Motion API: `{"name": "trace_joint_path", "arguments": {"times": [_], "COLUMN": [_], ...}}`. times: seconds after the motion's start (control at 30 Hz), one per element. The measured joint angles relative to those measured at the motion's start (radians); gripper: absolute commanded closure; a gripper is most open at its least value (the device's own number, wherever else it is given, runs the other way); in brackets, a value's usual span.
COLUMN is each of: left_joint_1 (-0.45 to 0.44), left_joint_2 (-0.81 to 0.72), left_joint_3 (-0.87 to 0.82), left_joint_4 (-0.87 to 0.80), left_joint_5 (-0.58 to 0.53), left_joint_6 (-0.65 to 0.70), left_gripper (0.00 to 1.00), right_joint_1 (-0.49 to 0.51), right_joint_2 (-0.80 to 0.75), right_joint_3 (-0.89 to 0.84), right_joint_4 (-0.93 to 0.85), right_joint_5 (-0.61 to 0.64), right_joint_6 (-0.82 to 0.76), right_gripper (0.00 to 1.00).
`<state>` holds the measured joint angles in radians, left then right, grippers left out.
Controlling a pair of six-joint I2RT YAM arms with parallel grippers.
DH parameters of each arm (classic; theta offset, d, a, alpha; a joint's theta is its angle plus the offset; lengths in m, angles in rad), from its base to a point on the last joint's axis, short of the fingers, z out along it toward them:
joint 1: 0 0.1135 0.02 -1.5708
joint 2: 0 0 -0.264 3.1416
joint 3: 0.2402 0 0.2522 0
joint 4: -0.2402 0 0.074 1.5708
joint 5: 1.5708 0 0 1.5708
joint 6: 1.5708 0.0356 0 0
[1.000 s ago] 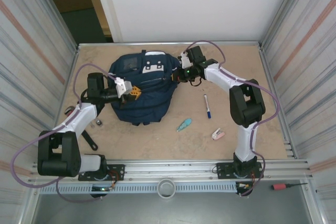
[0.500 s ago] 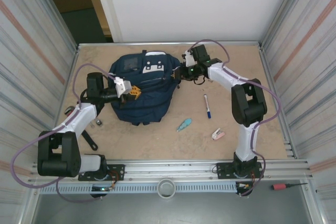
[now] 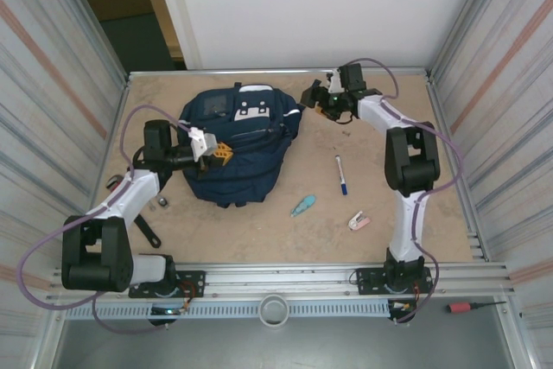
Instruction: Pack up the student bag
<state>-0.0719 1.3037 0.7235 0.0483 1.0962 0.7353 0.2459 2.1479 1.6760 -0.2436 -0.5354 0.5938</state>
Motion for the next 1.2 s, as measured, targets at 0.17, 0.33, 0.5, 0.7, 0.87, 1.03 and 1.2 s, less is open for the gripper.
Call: {"name": "trace_joint_path", "arguments": {"times": [0.17, 0.33, 0.5, 0.7, 0.87, 1.03, 1.2], "left_joint_1": [-0.009, -0.009, -0.019, -0.026, -0.025, -0.006, 0.016], "left_joint_2": [0.003, 0.006, 0.032, 0.074, 0.109, 0.152, 0.192], "left_joint_3": [0.003, 0.004, 0.033, 0.077, 0.113, 0.175, 0.256], "left_joint_4": [-0.013, -0.022, -0.039, -0.043, -0.045, -0.059, -0.118], "left_joint_5": [-0.008, -0.013, -0.049, -0.169, -0.319, -0.480, -0.649], "left_joint_6": [0.000, 0.000, -0.018, -0.077, -0.164, -0.289, -0.443], "left_gripper": [1.00, 0.99, 0.98, 0.87, 0.72, 0.59, 0.50], "right_joint_1": [0.049, 0.060, 0.031, -0.026, -0.023, 0.041, 0.153], "right_joint_2": [0.171, 0.238, 0.161, -0.112, -0.286, -0.382, -0.441], "right_joint_3": [0.182, 0.277, 0.166, -0.174, -0.365, -0.507, -0.587], "right_joint_4": [-0.029, -0.072, -0.053, 0.019, 0.102, 0.170, 0.216], "right_joint_5": [-0.014, -0.035, -0.032, 0.024, 0.091, 0.205, 0.340], "right_joint_6": [0.030, 0.052, 0.047, 0.050, 0.061, 0.096, 0.124], "right_gripper": [0.47, 0.92, 1.00, 1.00, 1.00, 0.98, 0.91]}}
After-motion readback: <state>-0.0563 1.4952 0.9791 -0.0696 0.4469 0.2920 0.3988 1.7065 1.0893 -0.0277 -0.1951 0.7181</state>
